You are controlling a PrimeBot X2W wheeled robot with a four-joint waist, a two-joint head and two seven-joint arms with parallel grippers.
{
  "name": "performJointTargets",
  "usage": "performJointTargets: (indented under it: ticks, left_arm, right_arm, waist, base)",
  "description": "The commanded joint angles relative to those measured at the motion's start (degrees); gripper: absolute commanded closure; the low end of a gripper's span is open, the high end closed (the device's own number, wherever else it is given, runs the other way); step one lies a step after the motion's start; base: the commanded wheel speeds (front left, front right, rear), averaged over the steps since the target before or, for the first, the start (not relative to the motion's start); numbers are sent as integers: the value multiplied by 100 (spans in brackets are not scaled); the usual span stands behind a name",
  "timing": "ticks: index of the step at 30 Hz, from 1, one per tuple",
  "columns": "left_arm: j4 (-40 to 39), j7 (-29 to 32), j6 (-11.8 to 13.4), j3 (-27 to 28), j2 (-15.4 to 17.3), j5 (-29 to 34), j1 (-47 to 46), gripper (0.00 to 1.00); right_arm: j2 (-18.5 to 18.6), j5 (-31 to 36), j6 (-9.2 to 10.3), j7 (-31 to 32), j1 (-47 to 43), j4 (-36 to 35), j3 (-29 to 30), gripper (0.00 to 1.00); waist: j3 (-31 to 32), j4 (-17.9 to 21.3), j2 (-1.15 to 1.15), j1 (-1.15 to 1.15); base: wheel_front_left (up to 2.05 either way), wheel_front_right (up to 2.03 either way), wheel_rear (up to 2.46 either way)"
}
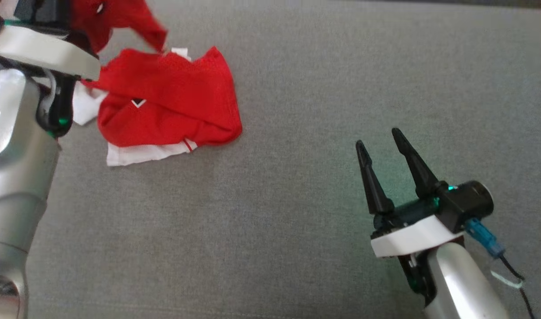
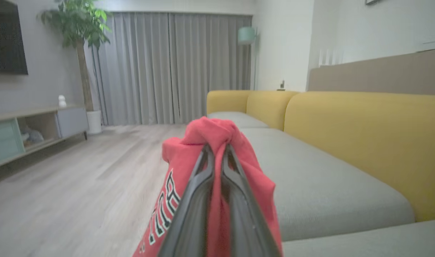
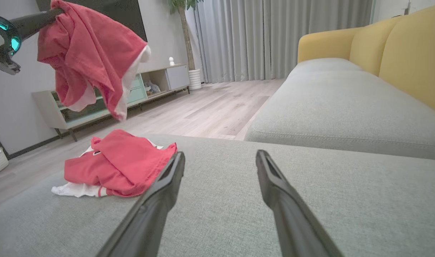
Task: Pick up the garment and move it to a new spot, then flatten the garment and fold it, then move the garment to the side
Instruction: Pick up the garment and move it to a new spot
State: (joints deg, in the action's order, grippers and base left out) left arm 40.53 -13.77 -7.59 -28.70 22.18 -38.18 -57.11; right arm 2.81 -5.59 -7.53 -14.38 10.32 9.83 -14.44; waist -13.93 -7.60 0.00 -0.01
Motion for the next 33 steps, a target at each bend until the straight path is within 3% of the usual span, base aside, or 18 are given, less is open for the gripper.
performJointTargets:
  ticks: [1,5,11,20,26,28,29,33]
  left_arm:
    - [-384,-70,10,43,328,26,-239,100]
    - [-750,-93,10,-115,330,66,-168,100]
    - [-1300,75,78,-527,110,190,226,100]
    - [-1611,368,432,-1204,-508,486,663,100]
    - [-1293,286,608,-1474,-1030,623,658,100]
    - [-1053,279,574,-1647,-1162,726,646,51]
    - [-937,261,555,-1704,-1233,743,656,0]
    - [-552,172,417,-1924,-1498,778,689,0]
  right_arm:
    - [7,-100,4,-62,-67,-183,-97,0]
    - [7,-200,4,-62,-92,-185,-109,0]
    - [7,-444,4,-62,-135,-227,-91,0]
    - [7,-718,4,-62,-102,-320,-11,0]
    - [7,-888,4,-62,-17,-448,-6,0]
    - [7,-940,4,-62,6,-481,-34,0]
    - [7,-973,4,-62,15,-497,-52,0]
    - [7,-1039,4,-62,16,-543,-18,0]
  waist:
    - [256,22,0,1]
    - [425,91,0,1]
    - [636,589,0,1]
    - [429,1719,0,1]
    - [120,2508,0,1]
    - [20,2737,0,1]
    - [-31,2847,0,1]
    - [-139,3038,0,1]
  base:
    - [0,0,0]
    - [0,0,0]
    - [0,0,0]
    - [0,0,0]
    - [0,0,0]
    - [0,0,0]
    - [0,0,0]
    - [0,0,0]
